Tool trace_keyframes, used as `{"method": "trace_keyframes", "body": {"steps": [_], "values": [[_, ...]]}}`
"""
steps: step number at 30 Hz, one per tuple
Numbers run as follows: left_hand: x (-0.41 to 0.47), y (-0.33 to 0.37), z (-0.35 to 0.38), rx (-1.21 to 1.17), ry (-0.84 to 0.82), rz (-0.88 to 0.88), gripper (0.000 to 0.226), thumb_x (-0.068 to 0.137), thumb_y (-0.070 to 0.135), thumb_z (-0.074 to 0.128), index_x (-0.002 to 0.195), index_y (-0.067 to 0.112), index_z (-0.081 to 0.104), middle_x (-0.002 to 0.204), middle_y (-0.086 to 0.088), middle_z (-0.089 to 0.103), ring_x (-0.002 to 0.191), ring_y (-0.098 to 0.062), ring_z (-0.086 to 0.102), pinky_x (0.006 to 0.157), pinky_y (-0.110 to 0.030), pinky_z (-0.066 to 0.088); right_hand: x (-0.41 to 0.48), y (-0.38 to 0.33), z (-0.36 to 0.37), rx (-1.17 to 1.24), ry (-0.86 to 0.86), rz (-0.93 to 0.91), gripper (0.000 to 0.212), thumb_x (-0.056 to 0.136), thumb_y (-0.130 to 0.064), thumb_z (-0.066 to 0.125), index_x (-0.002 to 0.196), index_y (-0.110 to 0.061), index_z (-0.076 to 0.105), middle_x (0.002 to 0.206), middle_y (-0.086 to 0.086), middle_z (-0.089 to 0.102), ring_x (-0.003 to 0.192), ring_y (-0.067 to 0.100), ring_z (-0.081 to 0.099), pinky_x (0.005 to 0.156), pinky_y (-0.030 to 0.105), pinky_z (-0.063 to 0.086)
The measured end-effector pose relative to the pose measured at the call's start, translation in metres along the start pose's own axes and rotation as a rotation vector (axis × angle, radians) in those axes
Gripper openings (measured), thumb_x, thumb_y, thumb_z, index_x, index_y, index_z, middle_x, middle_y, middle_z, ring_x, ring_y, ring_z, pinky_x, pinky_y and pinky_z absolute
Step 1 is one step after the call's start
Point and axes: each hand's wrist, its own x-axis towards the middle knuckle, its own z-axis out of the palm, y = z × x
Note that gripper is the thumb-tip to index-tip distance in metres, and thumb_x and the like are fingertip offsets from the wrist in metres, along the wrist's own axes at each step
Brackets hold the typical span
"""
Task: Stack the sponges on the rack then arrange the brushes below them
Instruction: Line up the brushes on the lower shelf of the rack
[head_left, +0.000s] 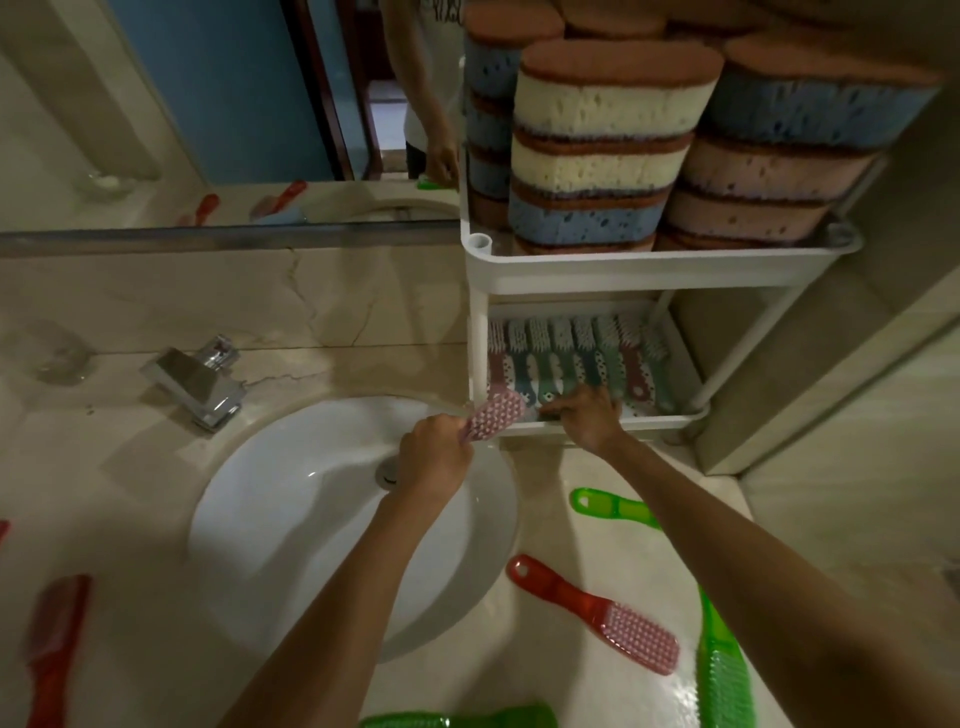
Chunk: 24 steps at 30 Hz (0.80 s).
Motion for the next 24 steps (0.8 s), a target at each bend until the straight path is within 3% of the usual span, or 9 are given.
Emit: {"method": "trace_keyframes", "body": {"steps": [3,7,11,14,19,22,24], "values": [[0.002,0.008,0.002,0.023,-0.029,0.045,0.026,0.093,0.012,0.045,0.102,0.003,0.067,0.104,-0.017,0.068,0.097,-0.031,0.062,0.079,-0.035,0.048,-0.005,0.003,-0.001,0.129,0.099,-0.063,0.037,0.086,-0.008,0.046,0.114,-0.022,0.067,0.129,0.010,0.057,0.125,0.034,0.044,0.105,0.040,0.033],[0.008,0.026,0.015,0.058,-0.066,0.083,0.028,0.095,0.015,0.043,0.110,0.001,0.062,0.111,-0.019,0.065,0.104,-0.034,0.061,0.086,-0.038,0.049,-0.023,0.010,-0.012,0.273,0.256,-0.194,0.051,0.075,0.003,0.056,0.124,-0.008,0.058,0.127,0.020,0.055,0.123,0.035,0.047,0.105,0.040,0.038],[0.022,0.054,0.032,0.155,-0.122,0.169,0.028,0.094,0.013,0.042,0.112,0.003,0.061,0.114,-0.020,0.061,0.108,-0.037,0.058,0.089,-0.043,0.049,-0.044,0.028,-0.027,0.123,0.213,-0.282,0.068,0.062,-0.014,0.050,0.130,-0.016,0.053,0.127,0.018,0.054,0.120,0.033,0.048,0.100,0.040,0.040],[0.032,0.080,0.041,0.204,-0.119,0.310,0.027,0.092,0.010,0.042,0.109,0.005,0.064,0.110,-0.017,0.064,0.108,-0.035,0.059,0.092,-0.042,0.047,-0.053,0.043,-0.032,-0.072,0.278,-0.335,0.057,0.065,-0.015,0.062,0.123,-0.014,0.060,0.116,0.017,0.060,0.111,0.040,0.053,0.094,0.045,0.043],[0.044,0.110,0.052,0.217,-0.130,0.450,0.028,0.092,0.004,0.044,0.113,0.009,0.062,0.111,-0.015,0.064,0.105,-0.032,0.060,0.088,-0.039,0.048,-0.048,0.054,-0.047,-0.227,0.336,-0.161,0.043,0.080,-0.009,0.058,0.124,-0.013,0.058,0.121,0.015,0.060,0.118,0.038,0.048,0.095,0.044,0.037],[0.057,0.107,0.053,0.220,-0.130,0.432,0.028,0.092,0.008,0.049,0.116,0.010,0.062,0.111,-0.013,0.066,0.104,-0.030,0.061,0.092,-0.037,0.048,-0.034,0.072,-0.054,-0.196,0.376,-0.096,0.042,0.076,-0.001,0.060,0.117,-0.008,0.063,0.102,0.022,0.066,0.106,0.040,0.057,0.088,0.042,0.047],[0.064,0.103,0.053,0.191,-0.132,0.386,0.026,0.091,0.013,0.052,0.115,0.007,0.063,0.110,-0.015,0.067,0.101,-0.030,0.063,0.087,-0.036,0.048,-0.026,0.078,-0.057,-0.187,0.282,-0.033,0.050,0.085,-0.002,0.051,0.133,-0.014,0.049,0.115,0.019,0.061,0.121,0.035,0.047,0.097,0.038,0.043]]}}
